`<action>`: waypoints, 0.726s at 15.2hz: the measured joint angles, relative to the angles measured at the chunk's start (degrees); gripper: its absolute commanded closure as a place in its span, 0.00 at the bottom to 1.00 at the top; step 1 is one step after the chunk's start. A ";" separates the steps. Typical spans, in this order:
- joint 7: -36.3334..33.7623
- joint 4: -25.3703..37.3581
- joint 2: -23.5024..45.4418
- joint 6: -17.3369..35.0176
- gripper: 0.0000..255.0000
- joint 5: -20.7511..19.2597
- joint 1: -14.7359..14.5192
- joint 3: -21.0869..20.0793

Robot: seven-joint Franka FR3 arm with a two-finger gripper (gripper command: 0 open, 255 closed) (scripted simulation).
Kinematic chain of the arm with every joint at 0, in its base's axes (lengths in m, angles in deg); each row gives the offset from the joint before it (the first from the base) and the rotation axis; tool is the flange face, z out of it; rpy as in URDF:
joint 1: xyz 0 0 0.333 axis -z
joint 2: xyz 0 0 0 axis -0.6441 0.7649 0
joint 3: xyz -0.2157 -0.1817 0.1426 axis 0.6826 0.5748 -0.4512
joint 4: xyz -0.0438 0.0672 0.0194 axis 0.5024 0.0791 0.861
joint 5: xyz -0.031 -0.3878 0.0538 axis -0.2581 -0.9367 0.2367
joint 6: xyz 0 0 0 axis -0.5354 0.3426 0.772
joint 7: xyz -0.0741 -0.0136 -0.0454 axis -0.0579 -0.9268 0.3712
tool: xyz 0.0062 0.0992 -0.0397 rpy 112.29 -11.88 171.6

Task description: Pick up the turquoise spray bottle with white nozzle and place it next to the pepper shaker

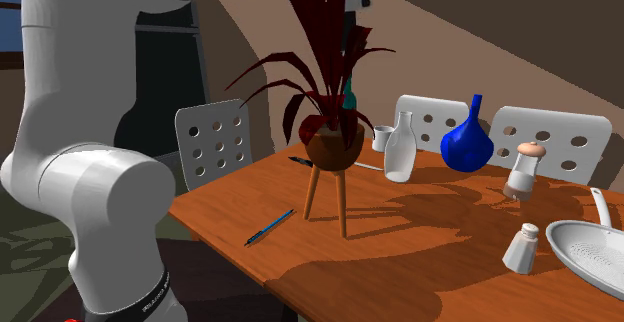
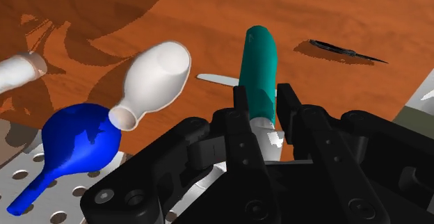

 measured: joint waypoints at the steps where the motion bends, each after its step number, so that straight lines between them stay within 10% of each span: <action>1: 0.86 -0.53 -0.80 -0.20 1.00 -0.15 0.47 0.36; 11: 10.73 -5.80 -8.86 -2.09 1.00 -1.81 5.60 4.65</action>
